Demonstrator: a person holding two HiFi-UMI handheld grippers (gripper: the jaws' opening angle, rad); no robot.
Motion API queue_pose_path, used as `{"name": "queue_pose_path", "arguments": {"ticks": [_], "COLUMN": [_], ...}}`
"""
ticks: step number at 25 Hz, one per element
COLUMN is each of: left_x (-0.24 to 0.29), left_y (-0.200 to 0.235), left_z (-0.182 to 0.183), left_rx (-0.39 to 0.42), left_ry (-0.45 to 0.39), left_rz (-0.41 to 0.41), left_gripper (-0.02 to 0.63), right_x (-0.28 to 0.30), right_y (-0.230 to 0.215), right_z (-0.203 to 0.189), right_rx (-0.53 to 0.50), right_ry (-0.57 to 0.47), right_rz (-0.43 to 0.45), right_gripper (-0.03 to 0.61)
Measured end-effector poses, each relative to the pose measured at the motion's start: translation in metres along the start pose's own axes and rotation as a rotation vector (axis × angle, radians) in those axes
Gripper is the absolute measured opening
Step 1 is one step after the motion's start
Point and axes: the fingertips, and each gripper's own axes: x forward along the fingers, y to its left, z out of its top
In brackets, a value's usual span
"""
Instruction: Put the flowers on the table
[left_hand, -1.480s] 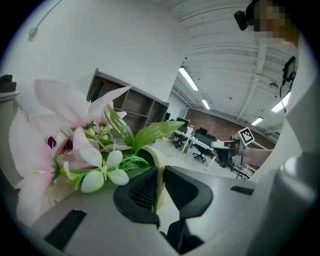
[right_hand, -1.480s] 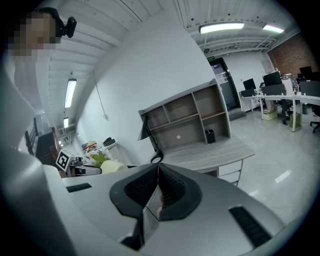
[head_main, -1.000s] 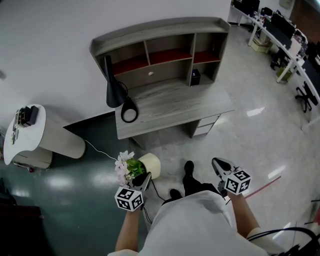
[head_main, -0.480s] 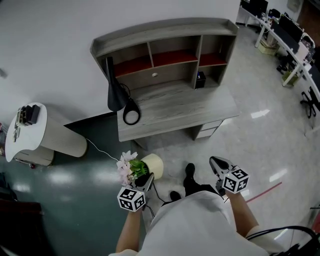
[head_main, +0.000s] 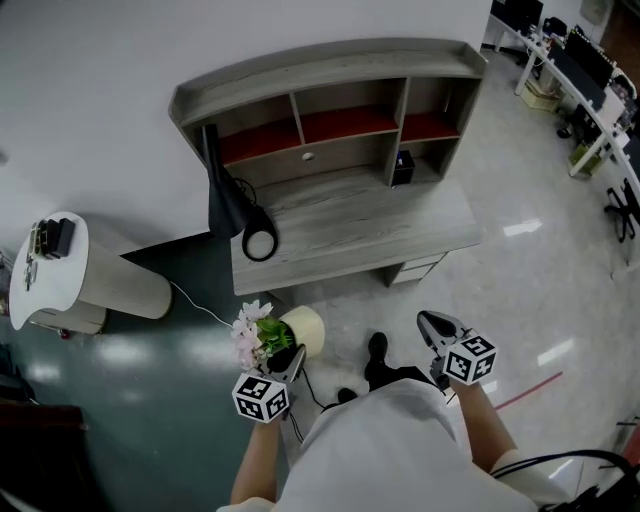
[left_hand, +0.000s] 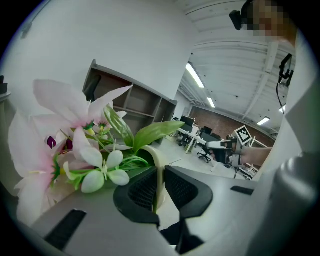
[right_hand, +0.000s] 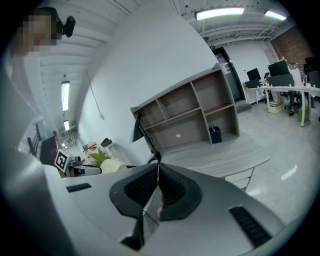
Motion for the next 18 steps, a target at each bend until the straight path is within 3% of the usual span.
{"name": "queue_pose_path", "arguments": {"ticks": [9,18], "left_x": [0.039,0.097], "left_y": [0.012,-0.002], "left_z": [0.028,0.043], "left_rx": [0.000,0.026], "left_ry": [0.006,0.034], "left_rz": [0.019,0.010], "left_gripper": [0.060,0.059], "right_x": [0.034,0.055], "right_y": [-0.034,-0.090], "right_z": [0.033,0.060], "right_rx": [0.003,0.022], "right_ry": [0.026,0.043], "right_rz": [0.036,0.060], "right_gripper": [0.018,0.018]}}
